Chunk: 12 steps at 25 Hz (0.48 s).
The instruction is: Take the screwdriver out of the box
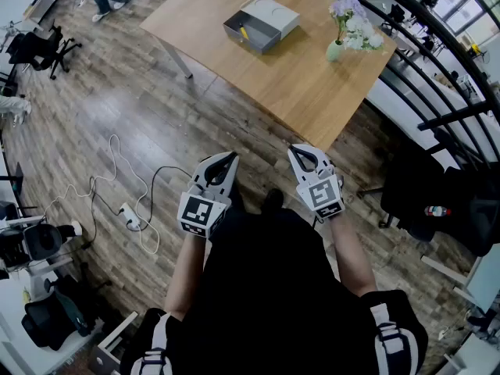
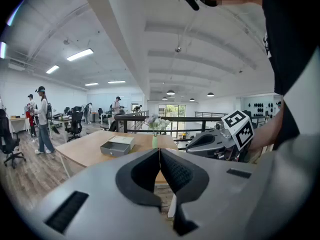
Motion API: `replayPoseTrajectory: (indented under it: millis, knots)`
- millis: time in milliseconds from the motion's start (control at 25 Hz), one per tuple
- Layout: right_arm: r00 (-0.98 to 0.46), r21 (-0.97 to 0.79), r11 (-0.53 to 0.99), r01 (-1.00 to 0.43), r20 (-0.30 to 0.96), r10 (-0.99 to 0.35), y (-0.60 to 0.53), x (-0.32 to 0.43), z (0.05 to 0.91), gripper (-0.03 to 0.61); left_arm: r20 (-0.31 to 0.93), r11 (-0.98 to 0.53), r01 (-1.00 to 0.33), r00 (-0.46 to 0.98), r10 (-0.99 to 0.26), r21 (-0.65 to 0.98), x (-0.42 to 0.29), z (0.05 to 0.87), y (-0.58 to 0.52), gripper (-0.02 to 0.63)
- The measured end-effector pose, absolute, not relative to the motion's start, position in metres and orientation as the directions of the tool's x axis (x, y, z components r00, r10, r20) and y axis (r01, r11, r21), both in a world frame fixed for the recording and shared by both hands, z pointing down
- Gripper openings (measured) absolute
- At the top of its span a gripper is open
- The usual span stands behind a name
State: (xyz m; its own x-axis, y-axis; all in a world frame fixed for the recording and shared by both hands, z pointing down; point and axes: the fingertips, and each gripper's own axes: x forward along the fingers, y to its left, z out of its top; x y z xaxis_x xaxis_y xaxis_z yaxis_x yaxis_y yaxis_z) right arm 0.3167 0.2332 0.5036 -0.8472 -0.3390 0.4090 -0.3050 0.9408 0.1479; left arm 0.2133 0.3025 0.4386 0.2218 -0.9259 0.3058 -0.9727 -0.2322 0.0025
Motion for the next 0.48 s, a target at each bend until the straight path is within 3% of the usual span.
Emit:
replayPoseTrajectory:
  millis: [480]
  knots:
    - [-0.840, 0.151, 0.934, -0.324, 0.408, -0.357, 0.226, 0.329, 0.501, 0.025, 0.296, -0.275, -0.961, 0.258, -0.920, -0.016, 0.225, 0.442, 0.289, 0.021]
